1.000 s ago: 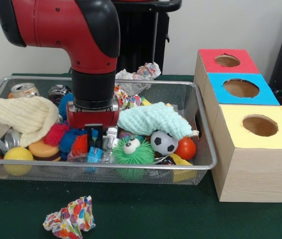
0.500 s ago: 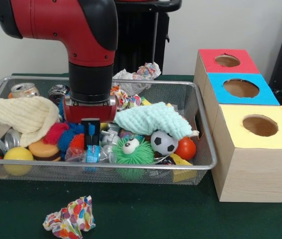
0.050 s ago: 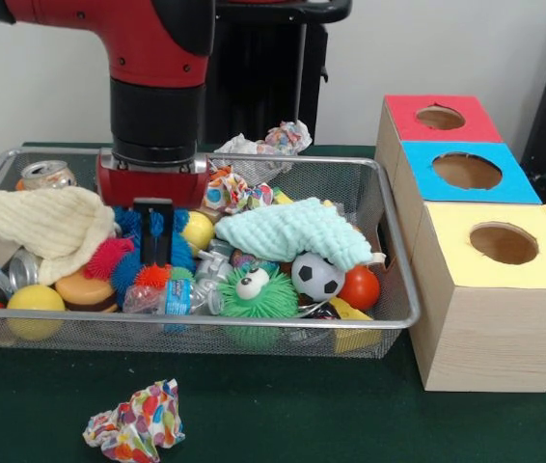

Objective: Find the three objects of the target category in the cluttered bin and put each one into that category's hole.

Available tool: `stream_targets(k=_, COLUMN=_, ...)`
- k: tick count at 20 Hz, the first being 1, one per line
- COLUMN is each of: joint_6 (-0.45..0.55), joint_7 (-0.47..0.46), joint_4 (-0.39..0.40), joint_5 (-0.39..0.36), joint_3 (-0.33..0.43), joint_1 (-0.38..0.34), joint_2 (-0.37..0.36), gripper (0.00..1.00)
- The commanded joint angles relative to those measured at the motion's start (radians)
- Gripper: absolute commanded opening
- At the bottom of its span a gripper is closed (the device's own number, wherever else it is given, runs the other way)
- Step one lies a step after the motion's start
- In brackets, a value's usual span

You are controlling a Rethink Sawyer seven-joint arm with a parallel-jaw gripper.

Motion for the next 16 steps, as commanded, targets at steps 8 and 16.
stream_targets(k=8, joint_6=0.130, joint_7=-0.048, joint_4=0.022, joint_5=0.033, joint_3=0.076, joint_1=-0.014, joint_2=-0.032, gripper=0.00)
stream_targets(k=16, joint_6=0.101, joint_7=-0.010, joint_4=0.026, joint_5=0.038, joint_3=0.065, joint_1=-0.012, joint_2=-0.025, gripper=1.00)
